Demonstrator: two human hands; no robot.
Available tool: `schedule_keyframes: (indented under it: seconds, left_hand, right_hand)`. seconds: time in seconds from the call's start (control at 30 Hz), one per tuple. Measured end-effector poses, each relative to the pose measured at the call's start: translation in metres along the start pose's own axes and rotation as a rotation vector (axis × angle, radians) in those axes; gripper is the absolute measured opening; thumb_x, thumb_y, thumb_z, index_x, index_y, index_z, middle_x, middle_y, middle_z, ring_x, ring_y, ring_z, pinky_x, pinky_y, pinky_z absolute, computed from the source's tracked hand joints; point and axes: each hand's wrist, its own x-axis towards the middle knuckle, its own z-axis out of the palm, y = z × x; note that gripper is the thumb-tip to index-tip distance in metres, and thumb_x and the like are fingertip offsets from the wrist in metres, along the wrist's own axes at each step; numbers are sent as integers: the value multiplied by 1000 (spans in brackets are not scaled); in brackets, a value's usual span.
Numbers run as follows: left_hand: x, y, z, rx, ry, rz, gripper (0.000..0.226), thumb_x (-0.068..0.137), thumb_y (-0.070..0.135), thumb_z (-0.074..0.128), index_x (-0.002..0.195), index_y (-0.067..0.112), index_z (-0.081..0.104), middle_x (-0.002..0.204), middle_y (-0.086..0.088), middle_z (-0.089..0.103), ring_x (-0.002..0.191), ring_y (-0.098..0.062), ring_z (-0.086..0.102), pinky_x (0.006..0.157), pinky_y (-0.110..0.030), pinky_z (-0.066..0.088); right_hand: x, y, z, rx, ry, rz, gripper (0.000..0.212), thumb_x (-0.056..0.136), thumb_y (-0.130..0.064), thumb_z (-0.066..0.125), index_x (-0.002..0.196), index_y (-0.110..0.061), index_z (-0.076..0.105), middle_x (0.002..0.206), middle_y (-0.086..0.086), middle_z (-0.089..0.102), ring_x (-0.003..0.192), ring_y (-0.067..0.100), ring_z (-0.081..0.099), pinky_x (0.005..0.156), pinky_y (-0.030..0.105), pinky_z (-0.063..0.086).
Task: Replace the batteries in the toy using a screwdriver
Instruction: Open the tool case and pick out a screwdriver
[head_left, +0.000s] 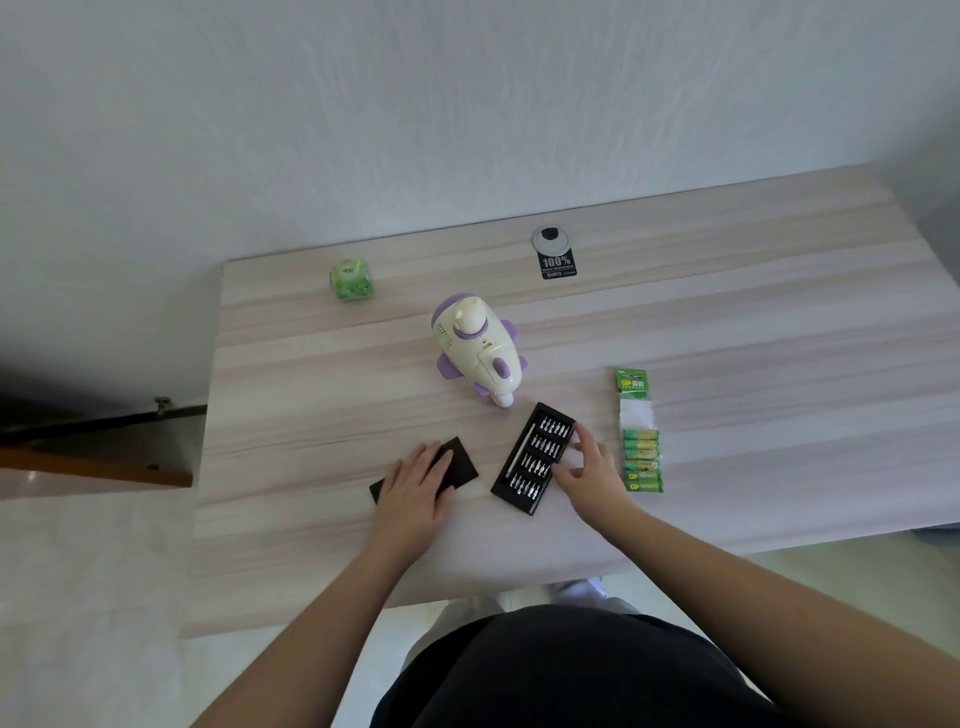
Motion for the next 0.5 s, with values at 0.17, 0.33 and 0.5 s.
schedule_keyframes:
  seconds: [0.17, 0.33, 0.5]
  left_hand:
    - [-8, -25, -6, 10, -102, -70, 70, 89, 49, 14, 152, 22, 27, 160, 1, 20, 148, -19, 13, 117, -39, 23]
    - [-3, -5, -12, -33, -114, -138, 75, 88, 48, 17, 150, 6, 27, 159, -8, 21, 148, -25, 17, 113, -39, 30]
    - [6, 8, -11, 19, -212, -58, 66, 100, 31, 42, 152, 2, 13, 162, -7, 2, 149, -24, 7, 115, -37, 31]
  right_hand:
    - [9, -12, 6, -40, 1, 37, 100, 81, -35, 74, 153, -29, 4, 142, 5, 29, 94, 18, 62, 89, 37, 51]
    - [13, -15, 13, -93, 17, -9, 102, 79, -26, 77, 153, -26, 7, 137, 11, 38, 116, 26, 53, 100, 41, 45]
    - [4, -14, 18, -141, -18, -9, 100, 80, -22, 76, 152, -31, 8, 121, 11, 48, 102, 23, 57, 95, 42, 49]
